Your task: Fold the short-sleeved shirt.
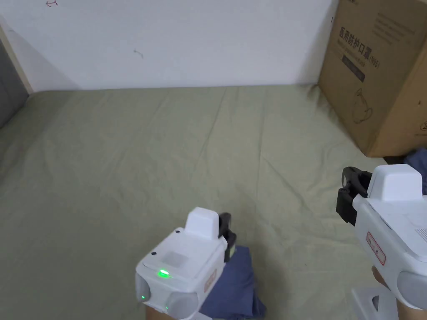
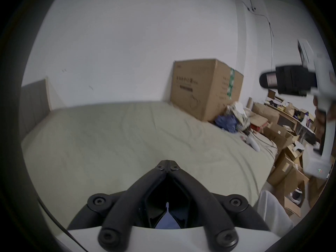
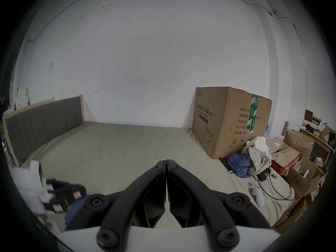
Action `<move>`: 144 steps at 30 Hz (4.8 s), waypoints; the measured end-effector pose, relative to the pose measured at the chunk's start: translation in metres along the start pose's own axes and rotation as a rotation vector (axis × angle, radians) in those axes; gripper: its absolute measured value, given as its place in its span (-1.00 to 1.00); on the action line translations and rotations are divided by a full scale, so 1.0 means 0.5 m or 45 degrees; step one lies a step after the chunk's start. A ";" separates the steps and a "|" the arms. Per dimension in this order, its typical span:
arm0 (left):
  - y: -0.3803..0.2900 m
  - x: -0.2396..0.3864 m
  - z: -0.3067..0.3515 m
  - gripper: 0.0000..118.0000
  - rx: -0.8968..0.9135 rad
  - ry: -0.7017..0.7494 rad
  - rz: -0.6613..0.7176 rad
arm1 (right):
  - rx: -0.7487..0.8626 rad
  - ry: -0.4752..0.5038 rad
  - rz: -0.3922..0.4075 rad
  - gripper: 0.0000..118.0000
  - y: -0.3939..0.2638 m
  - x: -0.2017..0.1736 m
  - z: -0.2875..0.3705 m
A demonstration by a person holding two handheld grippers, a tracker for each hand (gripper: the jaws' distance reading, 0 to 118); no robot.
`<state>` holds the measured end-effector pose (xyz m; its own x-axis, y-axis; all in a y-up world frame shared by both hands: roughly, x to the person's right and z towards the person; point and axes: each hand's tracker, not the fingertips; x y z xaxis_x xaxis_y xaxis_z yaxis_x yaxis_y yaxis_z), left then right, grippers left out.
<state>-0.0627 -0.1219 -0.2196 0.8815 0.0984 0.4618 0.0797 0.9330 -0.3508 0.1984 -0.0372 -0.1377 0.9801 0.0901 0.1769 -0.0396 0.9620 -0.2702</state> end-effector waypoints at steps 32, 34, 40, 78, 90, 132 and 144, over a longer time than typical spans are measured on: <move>0.153 -0.256 0.171 -1.00 0.339 0.576 0.019 | 0.154 0.091 -0.061 -1.00 -0.017 -0.112 -0.021; 0.147 -0.263 0.176 -1.00 0.335 0.562 0.039 | 0.098 0.125 -0.062 -1.00 -0.055 -0.139 -0.041; 0.120 -0.288 0.180 -1.00 0.296 0.566 0.084 | -0.063 0.220 -0.055 -1.00 -0.180 -0.231 -0.099; -0.210 -0.348 -0.156 0.60 -0.886 -0.135 0.747 | -0.544 0.253 -0.047 -1.00 -0.457 -0.314 -0.199; -0.197 -0.356 -0.148 -0.66 -0.866 -0.223 0.785 | -0.537 0.334 -0.078 -1.00 -0.417 -0.288 -0.193; -0.023 -1.026 0.141 0.57 -0.914 0.779 0.465 | -0.205 0.343 0.031 -1.00 -0.182 -0.356 -0.199; 0.185 -0.840 0.237 0.64 -0.450 0.760 0.386 | 0.008 0.358 -0.013 -1.00 -0.027 -0.293 -0.124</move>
<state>-0.4809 -0.0361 -0.3496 0.9829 0.0350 -0.1810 -0.1506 0.7185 -0.6791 0.0673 -0.0793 -0.2189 0.9959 0.0061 -0.0903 -0.0298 0.9641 -0.2638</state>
